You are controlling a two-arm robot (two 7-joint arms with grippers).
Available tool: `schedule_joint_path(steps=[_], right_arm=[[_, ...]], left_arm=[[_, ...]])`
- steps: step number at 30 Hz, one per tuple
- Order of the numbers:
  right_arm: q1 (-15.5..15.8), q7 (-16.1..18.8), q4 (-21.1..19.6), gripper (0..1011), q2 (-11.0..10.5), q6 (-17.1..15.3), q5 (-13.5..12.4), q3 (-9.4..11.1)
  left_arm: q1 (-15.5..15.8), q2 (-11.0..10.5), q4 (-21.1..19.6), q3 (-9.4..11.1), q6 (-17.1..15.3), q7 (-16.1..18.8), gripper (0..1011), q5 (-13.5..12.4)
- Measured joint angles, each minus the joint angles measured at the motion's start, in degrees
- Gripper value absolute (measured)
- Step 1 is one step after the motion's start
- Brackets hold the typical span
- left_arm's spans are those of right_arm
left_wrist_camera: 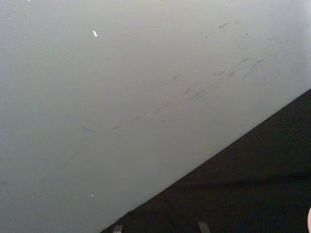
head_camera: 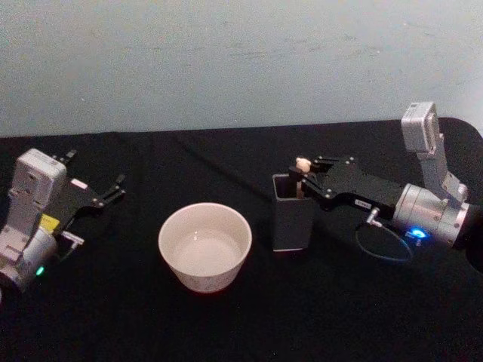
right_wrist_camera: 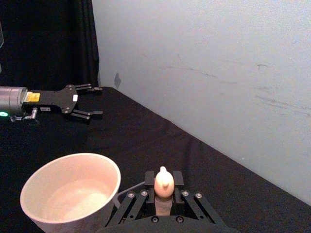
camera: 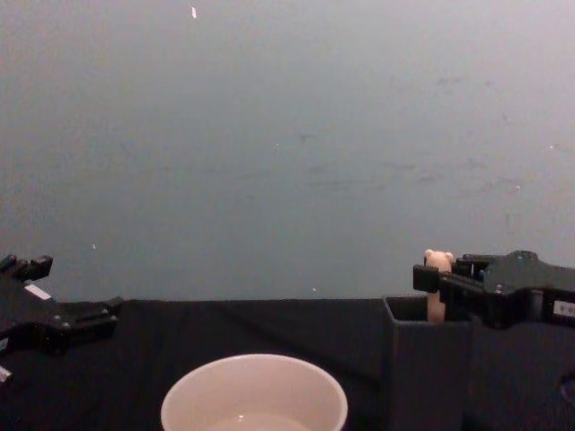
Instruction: Pick up the stirring spoon with one hand, stir inside the cup, then place it back in its original position.
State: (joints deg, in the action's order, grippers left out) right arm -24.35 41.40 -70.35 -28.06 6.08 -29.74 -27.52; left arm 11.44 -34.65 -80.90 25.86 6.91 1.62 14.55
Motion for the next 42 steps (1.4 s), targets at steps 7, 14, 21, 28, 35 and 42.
schedule_joint_path(steps=[7,14,21,28,35,42], right_arm=[[0.08,0.0,-0.13,212,-0.02,-0.01,-0.05,0.03],[1.73,-0.1,-4.05,212,-1.04,0.14,-1.62,1.46],[3.44,-1.4,-9.12,212,-2.2,0.72,-3.37,3.51],[5.22,-3.02,-13.59,212,-2.81,2.14,-5.05,5.84],[6.24,-3.27,-16.51,212,-2.34,3.76,-6.49,6.99],[5.52,-2.0,-17.01,212,-0.62,4.02,-7.11,5.28]], left_arm=[[-0.01,0.0,0.0,0.0,0.0,0.0,1001,0.0],[0.0,0.0,0.0,0.0,0.0,0.0,1001,0.0],[0.0,0.0,0.0,0.0,0.0,0.0,1001,0.0],[0.0,0.0,0.0,0.0,0.0,0.0,1001,0.0],[0.0,0.0,0.0,0.0,0.0,0.0,1002,0.0],[0.0,0.0,0.0,0.0,0.0,0.0,1001,0.0]])
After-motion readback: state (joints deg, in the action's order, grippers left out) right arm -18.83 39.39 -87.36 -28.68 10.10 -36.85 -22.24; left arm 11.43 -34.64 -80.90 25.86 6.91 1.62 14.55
